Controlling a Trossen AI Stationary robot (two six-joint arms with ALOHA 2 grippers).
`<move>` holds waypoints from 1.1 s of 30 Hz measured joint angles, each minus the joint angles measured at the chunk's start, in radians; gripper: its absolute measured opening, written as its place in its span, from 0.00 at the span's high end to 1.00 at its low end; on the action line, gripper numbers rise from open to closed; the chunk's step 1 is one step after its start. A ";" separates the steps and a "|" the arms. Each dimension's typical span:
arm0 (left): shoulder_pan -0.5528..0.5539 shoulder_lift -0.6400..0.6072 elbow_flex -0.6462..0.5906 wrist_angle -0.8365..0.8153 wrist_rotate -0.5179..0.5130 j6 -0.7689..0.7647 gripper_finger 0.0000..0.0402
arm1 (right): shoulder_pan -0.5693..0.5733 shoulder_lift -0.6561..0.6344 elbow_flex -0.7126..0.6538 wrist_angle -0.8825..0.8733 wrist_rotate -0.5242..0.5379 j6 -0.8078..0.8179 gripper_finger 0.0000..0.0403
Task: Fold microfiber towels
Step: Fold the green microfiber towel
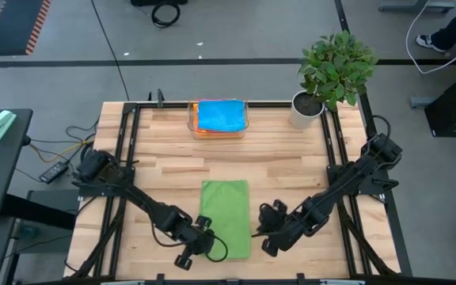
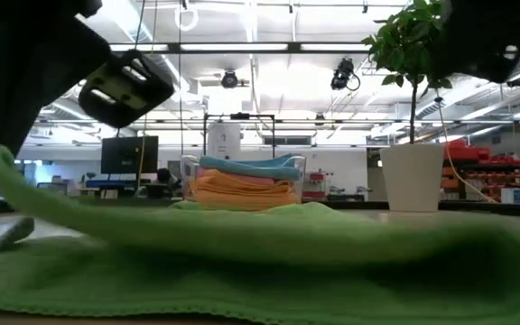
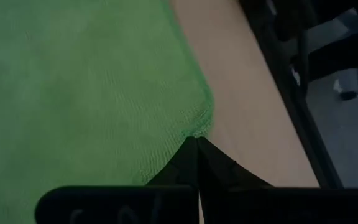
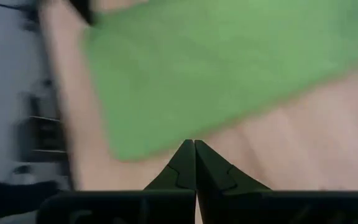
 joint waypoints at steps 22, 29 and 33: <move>-0.007 -0.023 0.005 -0.068 0.016 -0.059 0.99 | -0.026 0.319 0.007 0.461 -0.288 -0.060 0.99; -0.015 -0.023 0.005 -0.066 0.019 -0.081 0.99 | -0.035 0.293 0.039 0.472 -0.276 -0.108 0.99; -0.015 -0.016 0.005 -0.078 0.020 -0.079 1.00 | -0.059 0.318 0.038 0.472 -0.268 -0.107 0.99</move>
